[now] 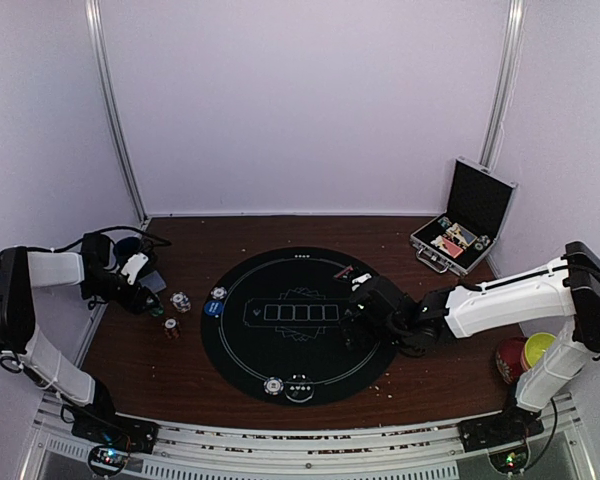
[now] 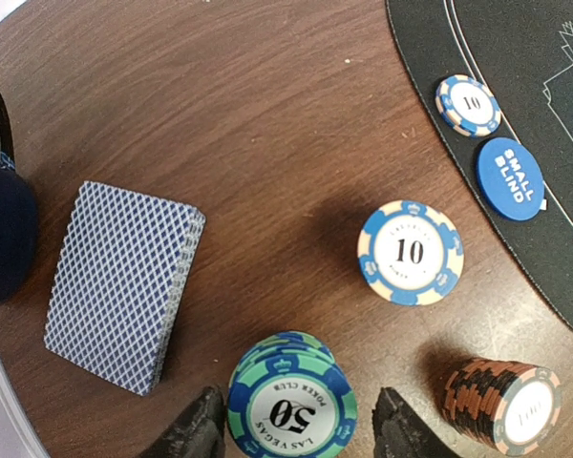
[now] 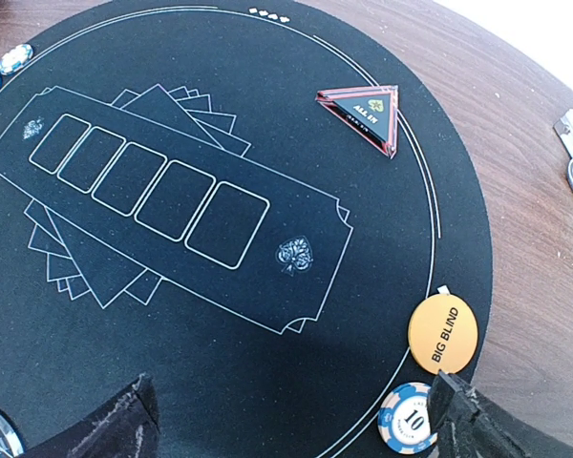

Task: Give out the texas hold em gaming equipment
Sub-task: Pick up the pile of poker chips from the pile of poker chips.

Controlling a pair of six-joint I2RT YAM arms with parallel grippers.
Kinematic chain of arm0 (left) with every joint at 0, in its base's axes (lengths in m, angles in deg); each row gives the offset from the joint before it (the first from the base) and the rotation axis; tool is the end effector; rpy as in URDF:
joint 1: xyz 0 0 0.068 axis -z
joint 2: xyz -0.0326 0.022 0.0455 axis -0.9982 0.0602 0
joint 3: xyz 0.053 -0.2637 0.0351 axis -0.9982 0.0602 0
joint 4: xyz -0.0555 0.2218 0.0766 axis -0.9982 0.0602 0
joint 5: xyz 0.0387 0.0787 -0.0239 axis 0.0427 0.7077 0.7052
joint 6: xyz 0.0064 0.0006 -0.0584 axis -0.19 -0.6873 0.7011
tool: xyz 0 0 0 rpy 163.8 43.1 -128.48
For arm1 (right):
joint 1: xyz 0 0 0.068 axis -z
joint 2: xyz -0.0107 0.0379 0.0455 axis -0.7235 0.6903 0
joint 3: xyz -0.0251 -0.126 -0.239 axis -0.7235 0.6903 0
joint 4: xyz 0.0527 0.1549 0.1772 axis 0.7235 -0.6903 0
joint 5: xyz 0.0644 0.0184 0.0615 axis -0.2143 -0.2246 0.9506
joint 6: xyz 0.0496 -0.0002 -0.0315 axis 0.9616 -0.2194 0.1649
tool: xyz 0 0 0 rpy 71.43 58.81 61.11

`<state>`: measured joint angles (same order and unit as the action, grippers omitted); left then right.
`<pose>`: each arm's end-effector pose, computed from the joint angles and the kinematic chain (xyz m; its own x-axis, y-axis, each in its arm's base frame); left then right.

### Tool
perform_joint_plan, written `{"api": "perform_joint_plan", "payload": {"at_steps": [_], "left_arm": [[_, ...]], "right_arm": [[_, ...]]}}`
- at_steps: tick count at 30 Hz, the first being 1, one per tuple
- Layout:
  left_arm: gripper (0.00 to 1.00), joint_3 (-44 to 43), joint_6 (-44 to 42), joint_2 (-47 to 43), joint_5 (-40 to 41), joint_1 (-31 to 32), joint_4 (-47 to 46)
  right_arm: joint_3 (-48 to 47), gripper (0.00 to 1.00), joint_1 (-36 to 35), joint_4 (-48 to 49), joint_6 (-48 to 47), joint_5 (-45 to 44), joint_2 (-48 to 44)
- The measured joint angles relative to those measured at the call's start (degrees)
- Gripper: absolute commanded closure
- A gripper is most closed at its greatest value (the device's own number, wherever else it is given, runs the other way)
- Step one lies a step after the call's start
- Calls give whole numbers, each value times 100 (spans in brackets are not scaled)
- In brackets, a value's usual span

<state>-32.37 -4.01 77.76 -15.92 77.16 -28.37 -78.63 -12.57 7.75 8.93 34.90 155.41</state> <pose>0.2589 0.0249 0.1739 -0.7421 0.3258 -0.5858 0.4608 0.8826 -0.0929 0.1676 0.2458 0.1841 -0.6299 -0.3392 -0.6988 -0.4484 0.8933 -0.0294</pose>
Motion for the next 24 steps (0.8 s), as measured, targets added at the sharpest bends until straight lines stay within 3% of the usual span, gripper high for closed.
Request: {"api": "perform_joint_plan", "payload": {"at_steps": [24], "left_arm": [[64, 0, 17, -2, 11, 0, -22]], "right_arm": [[0, 0, -20, 2, -2, -2, 0]]}}
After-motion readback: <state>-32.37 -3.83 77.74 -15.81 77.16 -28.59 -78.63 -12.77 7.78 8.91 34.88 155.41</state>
